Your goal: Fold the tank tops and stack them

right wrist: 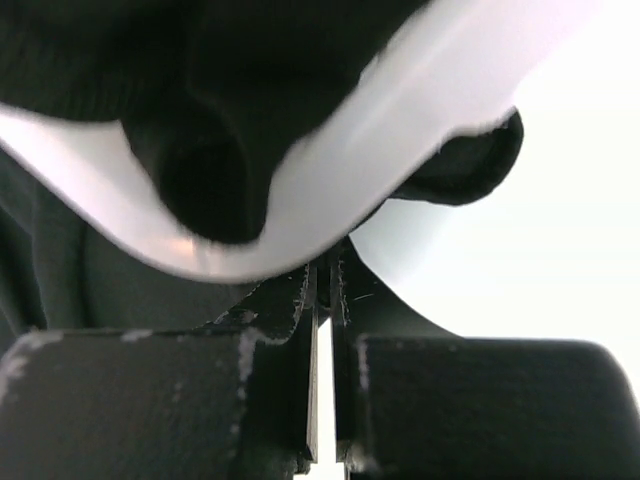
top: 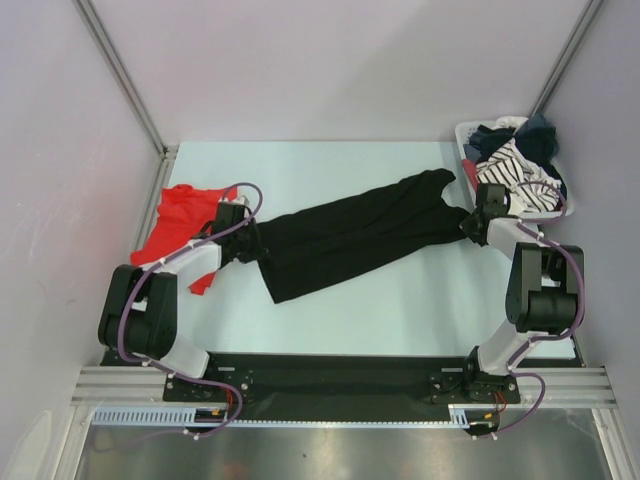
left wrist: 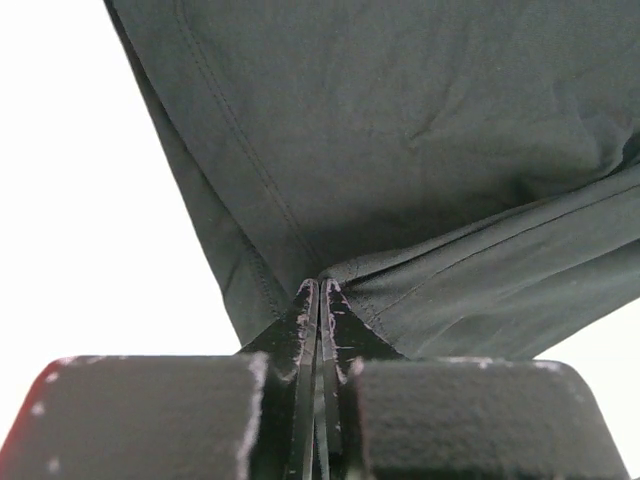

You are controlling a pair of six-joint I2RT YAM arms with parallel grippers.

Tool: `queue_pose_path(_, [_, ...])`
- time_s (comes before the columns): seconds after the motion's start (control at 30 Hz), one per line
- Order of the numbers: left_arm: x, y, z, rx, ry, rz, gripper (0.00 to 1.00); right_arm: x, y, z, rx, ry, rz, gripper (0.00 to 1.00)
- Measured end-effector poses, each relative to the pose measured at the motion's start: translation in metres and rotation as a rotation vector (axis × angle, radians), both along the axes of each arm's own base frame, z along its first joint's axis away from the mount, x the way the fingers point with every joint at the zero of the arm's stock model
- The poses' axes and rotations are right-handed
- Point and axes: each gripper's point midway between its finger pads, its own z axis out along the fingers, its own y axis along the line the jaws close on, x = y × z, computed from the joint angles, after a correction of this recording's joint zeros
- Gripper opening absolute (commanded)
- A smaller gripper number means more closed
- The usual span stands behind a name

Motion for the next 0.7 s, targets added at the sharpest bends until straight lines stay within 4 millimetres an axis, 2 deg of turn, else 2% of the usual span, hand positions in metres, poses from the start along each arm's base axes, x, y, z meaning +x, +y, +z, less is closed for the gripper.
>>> queue_pose_path(0.03, [0.000,0.000,0.000,-0.001,-0.002,0.000,0.09,0.001,-0.001,0.000,-0.002,0.002,-0.002,0.01])
queue_pose_path(0.07, [0.000,0.000,-0.001,-0.001,-0.002,0.001,0.18,0.002,-0.003,-0.001,-0.003,0.007,-0.003,0.04])
queue_pose_path(0.13, [-0.002,0.001,-0.003,0.006,0.004,0.003,0.24,0.002,-0.005,-0.004,-0.004,0.019,-0.007,0.11])
queue_pose_path(0.2, [-0.003,0.004,-0.006,0.020,0.009,0.010,0.42,0.000,-0.007,-0.007,-0.004,0.030,-0.012,0.27])
queue_pose_path(0.27, [-0.003,0.007,-0.007,0.032,0.009,0.020,0.58,-0.001,-0.009,-0.007,-0.008,0.034,-0.010,0.36])
queue_pose_path(0.33, [-0.002,0.012,-0.007,0.047,0.008,0.037,0.65,-0.002,-0.009,-0.008,-0.011,0.035,-0.004,0.41])
queue_pose_path(0.37, [-0.001,0.015,-0.008,0.055,0.009,0.047,0.73,-0.003,-0.008,-0.009,-0.010,0.036,-0.002,0.46])
queue_pose_path(0.5, [0.001,0.022,-0.007,0.084,0.006,0.073,0.84,-0.013,-0.002,-0.012,-0.011,0.038,0.016,0.58])
queue_pose_path(0.6, [0.010,0.026,0.001,0.106,-0.012,0.094,0.84,-0.017,0.006,-0.005,-0.012,0.020,0.032,0.71])
queue_pose_path(0.7, [0.031,0.029,0.016,0.133,-0.043,0.111,0.84,-0.016,0.013,0.009,-0.026,-0.015,0.051,0.73])
